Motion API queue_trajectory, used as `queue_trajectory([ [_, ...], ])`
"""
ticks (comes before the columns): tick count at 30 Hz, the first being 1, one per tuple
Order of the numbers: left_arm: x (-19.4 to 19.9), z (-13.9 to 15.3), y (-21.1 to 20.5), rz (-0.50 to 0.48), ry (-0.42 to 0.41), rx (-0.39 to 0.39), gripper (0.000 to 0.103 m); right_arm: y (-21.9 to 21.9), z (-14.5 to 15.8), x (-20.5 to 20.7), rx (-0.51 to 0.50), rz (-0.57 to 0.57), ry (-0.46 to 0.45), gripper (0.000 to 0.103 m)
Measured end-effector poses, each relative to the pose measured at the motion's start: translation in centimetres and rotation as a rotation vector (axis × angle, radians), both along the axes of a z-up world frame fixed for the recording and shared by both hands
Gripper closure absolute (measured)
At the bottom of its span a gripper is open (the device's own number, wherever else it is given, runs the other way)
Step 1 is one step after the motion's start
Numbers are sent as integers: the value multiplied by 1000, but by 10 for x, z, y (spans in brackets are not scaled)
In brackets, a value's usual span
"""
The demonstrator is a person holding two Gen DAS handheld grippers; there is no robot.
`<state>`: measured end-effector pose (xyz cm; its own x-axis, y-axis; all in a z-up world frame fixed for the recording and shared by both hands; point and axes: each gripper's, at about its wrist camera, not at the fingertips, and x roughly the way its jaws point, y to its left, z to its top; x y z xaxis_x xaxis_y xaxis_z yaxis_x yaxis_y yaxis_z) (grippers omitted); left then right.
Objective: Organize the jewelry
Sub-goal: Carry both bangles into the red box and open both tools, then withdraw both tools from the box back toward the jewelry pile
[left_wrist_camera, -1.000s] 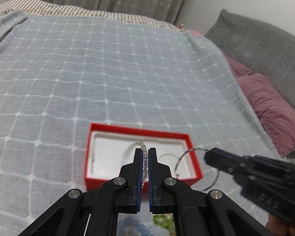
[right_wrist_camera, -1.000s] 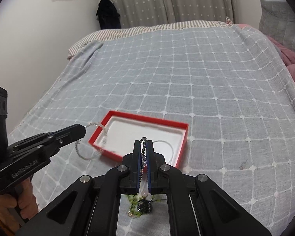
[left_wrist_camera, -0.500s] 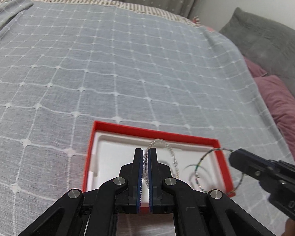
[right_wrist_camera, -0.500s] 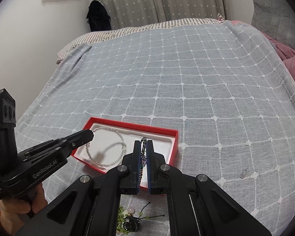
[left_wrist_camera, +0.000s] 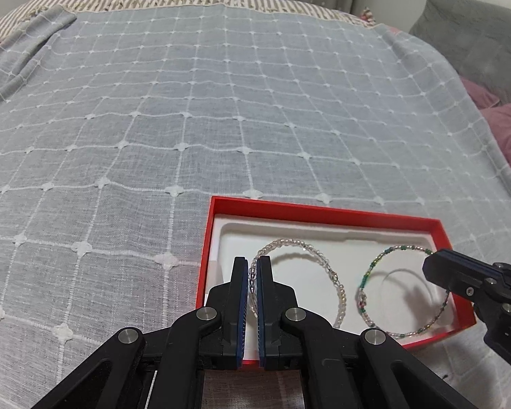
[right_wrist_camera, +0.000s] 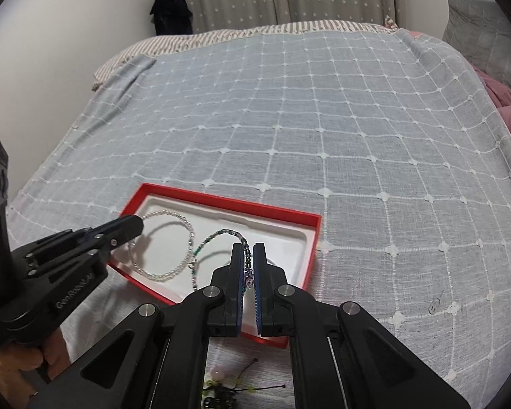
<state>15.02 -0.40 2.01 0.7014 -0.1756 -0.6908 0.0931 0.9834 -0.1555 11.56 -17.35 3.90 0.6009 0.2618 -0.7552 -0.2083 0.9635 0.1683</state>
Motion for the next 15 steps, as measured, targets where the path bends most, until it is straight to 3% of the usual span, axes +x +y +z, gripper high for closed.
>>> queue_trajectory([
  [2,-1,2,-2,-3,-4,12,102,-3,2,-1,-5,-2,-9,97],
  [4,-3,4,-3,-5,-5,20,93,-5,5,-3,-13,1,-9,94],
  [6,-6,6,-4,-7,-4,32,71,-7,9,-7,-7,6,-11,85],
  [8,-10,10,-5,-15,-8,42,69,-10,13,-12,7,7,-15,72],
  [10,-15,14,-7,-26,-7,59,64,-12,18,-18,12,9,-21,69],
  [12,-21,18,-8,-28,-11,74,51,-13,23,-24,9,8,-26,68],
  [15,-30,23,-7,-30,-6,77,39,-15,26,-32,0,4,-21,62],
])
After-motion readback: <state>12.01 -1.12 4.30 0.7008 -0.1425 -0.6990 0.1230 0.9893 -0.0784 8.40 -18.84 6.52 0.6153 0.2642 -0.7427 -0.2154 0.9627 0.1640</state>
